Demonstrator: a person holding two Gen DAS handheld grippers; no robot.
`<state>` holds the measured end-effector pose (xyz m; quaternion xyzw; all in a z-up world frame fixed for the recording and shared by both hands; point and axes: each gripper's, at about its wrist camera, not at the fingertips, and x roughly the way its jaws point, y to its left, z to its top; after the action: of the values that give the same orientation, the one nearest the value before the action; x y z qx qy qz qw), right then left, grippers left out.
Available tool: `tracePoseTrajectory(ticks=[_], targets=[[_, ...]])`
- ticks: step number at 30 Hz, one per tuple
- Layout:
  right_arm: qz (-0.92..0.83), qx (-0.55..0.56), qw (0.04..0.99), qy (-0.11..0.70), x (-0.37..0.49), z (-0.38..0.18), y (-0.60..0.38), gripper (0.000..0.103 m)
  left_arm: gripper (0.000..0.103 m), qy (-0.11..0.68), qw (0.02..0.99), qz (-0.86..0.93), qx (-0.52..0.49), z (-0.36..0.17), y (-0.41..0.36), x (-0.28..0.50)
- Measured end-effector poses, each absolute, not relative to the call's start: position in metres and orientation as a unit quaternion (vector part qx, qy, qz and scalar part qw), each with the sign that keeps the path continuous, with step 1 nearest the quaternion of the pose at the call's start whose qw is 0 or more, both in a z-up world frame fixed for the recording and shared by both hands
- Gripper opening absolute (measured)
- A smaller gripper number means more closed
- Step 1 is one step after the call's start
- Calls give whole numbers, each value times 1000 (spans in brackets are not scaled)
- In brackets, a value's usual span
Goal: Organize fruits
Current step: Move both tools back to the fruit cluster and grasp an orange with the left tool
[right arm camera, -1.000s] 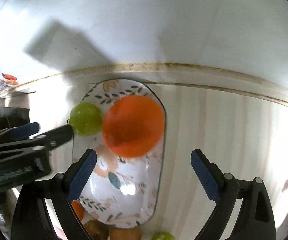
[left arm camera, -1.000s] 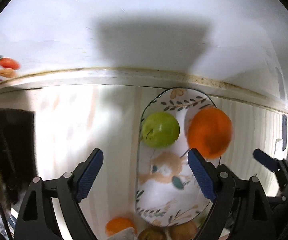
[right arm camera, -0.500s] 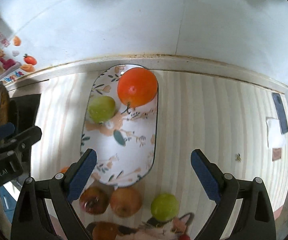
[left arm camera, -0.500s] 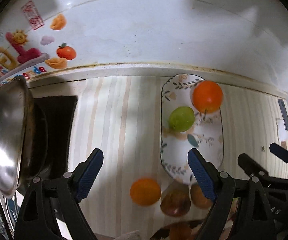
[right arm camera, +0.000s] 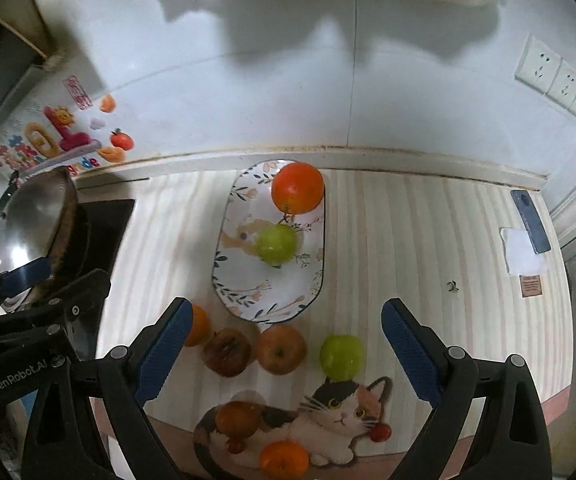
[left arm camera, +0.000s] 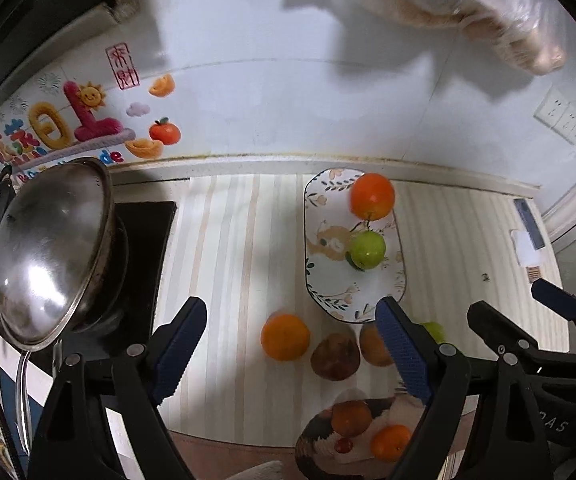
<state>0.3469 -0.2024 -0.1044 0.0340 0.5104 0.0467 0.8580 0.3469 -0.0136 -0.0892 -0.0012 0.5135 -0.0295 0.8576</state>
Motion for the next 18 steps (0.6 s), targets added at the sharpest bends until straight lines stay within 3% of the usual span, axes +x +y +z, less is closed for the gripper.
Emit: tracePoseTrajectory(ticks=[10, 18], targets=[[59, 66, 862, 499, 311, -83, -208, 97, 86, 509, 860, -42, -21, -74, -5, 318], [46, 132, 818, 558, 326, -145, -236, 97, 92, 552, 833, -20, -2, -127, 0, 337]])
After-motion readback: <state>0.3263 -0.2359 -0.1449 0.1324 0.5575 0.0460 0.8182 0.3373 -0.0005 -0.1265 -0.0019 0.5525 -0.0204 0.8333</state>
